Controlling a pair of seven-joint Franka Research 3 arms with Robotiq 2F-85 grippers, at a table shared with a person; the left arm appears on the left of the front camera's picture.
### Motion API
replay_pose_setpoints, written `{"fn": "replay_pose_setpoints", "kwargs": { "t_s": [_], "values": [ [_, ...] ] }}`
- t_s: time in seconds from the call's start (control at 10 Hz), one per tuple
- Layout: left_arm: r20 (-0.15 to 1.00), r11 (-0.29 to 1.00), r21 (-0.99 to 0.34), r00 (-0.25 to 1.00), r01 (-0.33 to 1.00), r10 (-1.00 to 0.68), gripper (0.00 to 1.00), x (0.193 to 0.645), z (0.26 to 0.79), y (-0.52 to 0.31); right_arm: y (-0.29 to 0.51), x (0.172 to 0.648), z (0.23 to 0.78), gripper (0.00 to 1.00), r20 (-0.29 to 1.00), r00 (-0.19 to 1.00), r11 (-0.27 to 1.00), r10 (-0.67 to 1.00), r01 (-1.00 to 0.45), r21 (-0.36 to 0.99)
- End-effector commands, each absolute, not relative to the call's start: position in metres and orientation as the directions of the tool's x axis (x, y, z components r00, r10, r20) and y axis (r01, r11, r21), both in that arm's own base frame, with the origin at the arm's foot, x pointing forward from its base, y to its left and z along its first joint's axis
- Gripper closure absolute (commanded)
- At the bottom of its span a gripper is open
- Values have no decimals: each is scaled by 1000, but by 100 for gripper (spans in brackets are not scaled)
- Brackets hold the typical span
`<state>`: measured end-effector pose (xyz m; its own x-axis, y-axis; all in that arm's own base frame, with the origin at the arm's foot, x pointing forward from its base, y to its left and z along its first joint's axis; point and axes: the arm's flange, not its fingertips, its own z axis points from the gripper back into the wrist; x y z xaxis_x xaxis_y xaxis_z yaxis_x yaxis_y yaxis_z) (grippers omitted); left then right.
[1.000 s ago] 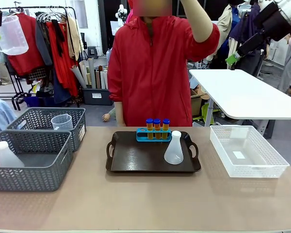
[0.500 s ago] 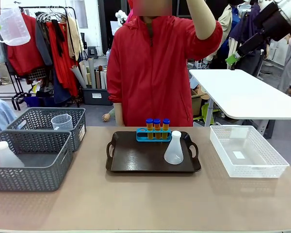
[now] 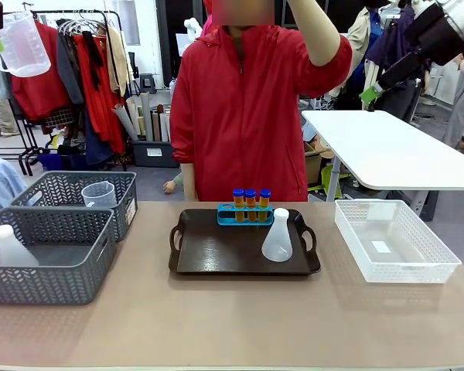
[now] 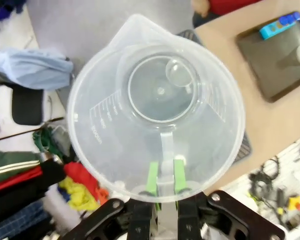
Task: Prepare the laboratory tools.
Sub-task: Pick up one Large Measuring Cup and place it on the Handle tray.
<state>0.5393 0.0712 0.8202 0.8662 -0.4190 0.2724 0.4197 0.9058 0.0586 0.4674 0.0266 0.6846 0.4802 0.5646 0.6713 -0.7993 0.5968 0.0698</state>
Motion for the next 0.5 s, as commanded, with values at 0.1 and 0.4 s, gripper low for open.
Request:
{"fn": "replay_pose_setpoints", "kwargs": {
  "t_s": [0.1,0.4],
  "values": [
    [320,846,48,794,532,-517,100,533,825,28,27,466,685,0,675,474,590,565,-804,71],
    [322,753,54,703,655,-634,100,533,829,-17,27,466,685,0,675,474,590,565,-804,71]
  ]
}}
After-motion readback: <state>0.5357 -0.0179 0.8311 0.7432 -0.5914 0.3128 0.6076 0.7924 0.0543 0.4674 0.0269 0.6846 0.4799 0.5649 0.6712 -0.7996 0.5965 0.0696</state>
